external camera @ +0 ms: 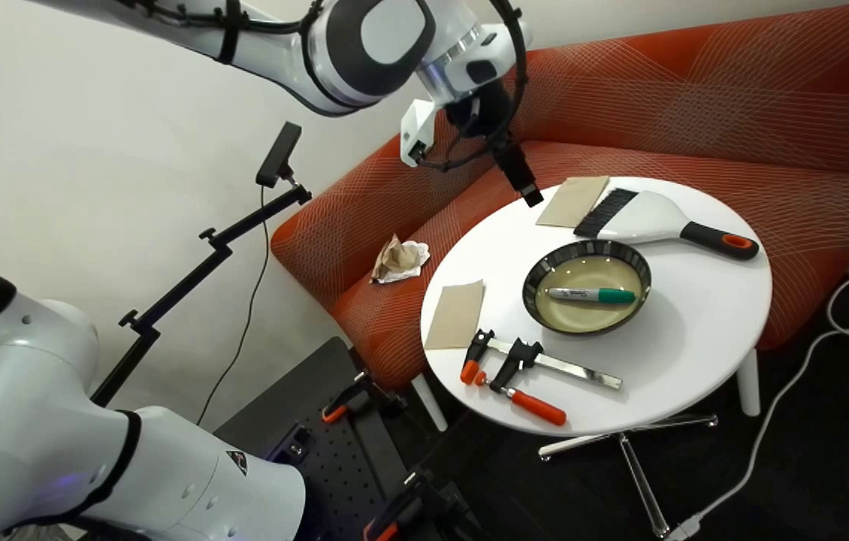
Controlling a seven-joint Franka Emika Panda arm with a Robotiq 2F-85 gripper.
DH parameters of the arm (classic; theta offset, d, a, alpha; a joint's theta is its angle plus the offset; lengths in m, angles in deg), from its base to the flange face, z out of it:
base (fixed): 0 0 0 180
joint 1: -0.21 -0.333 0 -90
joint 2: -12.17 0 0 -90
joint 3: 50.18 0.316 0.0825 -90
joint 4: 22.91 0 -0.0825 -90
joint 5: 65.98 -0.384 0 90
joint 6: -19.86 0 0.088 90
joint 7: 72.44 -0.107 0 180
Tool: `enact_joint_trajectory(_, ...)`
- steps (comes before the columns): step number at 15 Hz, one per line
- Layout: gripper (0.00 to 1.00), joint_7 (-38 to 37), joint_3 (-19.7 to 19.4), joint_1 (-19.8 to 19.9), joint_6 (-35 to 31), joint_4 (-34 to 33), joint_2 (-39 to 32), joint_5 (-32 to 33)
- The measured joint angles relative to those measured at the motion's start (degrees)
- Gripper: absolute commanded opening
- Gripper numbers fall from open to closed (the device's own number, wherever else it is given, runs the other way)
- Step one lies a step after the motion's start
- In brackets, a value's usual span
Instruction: Remove the marker from the bowl and put it on the table
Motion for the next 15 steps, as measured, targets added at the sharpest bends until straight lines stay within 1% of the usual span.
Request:
enact_joint_trajectory(3,1.00,-1.67,-0.77,-0.73,-0.08,-1.39,-2.37,0.00)
enact_joint_trajectory(11,1.00,-1.87,-1.27,-1.23,-0.08,-1.73,-2.58,-0.19)
enact_joint_trajectory(15,1.00,-1.82,-2.53,-1.22,-0.08,-3.20,-5.19,-2.04)
